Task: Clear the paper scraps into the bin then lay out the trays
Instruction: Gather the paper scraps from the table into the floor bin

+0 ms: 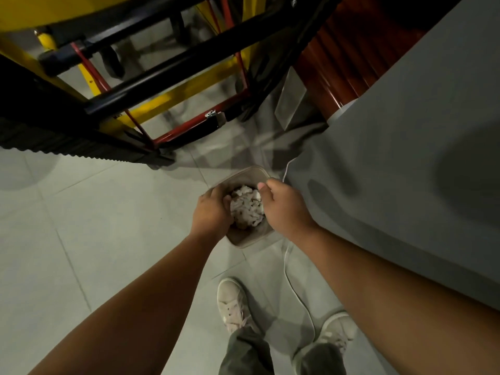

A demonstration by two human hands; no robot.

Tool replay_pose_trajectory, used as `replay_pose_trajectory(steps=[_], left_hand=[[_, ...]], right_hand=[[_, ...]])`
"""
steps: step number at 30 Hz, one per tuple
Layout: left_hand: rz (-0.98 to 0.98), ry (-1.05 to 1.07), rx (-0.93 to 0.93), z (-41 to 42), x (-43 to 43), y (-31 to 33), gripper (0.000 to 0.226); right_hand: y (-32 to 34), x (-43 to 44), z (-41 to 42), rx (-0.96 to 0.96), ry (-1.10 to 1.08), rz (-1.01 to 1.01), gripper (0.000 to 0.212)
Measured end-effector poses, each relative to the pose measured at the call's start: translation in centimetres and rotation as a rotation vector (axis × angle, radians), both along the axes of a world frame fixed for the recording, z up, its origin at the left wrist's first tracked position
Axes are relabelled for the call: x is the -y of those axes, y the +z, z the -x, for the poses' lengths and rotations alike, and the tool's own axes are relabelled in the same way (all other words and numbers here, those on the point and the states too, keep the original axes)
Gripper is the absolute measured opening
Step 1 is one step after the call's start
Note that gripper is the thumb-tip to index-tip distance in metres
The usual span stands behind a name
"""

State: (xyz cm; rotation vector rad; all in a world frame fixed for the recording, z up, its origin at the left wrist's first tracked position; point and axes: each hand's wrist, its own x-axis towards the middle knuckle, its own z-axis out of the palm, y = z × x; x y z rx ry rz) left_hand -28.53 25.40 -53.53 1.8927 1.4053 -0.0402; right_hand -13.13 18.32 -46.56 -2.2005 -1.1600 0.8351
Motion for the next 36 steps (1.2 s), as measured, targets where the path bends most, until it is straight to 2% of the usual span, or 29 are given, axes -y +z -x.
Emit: replay_pose_trajectory(steps=[2,7,9,13,16,20,26,32,36], left_hand=[[-0.031,-0.015,-0.014,1.0,-0.1,0.7,0.036],[-0.072,0.000,-0.061,3.4,0.6,1.9,0.044],[-0.075,-0.020,-0.078,4.0,1.1,2.2,0.047],[-0.079,-0.042,-0.093,5.0,1.6,2.7,0.049],[-0.064,-0.013,-0.116,5.1,1.9,3.2,0.051],[-0.076,-0.004,-0.110,3.9,2.8,5.8,0.050],[-0.160,-0.042,-0.062,0.4,4.0,15.0,0.050],[-0.312,-0.109,-0.041,-3.8,6.3,28.5,0.053],[-0.390,-0.114,0.014,-6.9,8.5,38.3,0.057]], right_hand=[[-0.2,-1.0,0.7,0.005,0.026,-0.017,0.040],[-3.3,-2.9,1.1,-0.064,0.146,0.134,0.009],[-4.7,-3.2,1.1,-0.100,0.181,0.240,0.018],[-6.4,-2.9,1.3,-0.143,0.214,0.355,0.060],[-5.9,-2.0,1.0,-0.067,0.169,0.319,0.062],[-3.0,0.3,-0.1,0.066,0.091,0.173,0.055],[6.9,2.8,-1.5,0.136,0.159,0.101,0.054],[21.7,4.6,-2.1,0.111,0.136,-0.061,0.051],[32.9,6.5,-2.7,0.134,0.067,-0.267,0.048]])
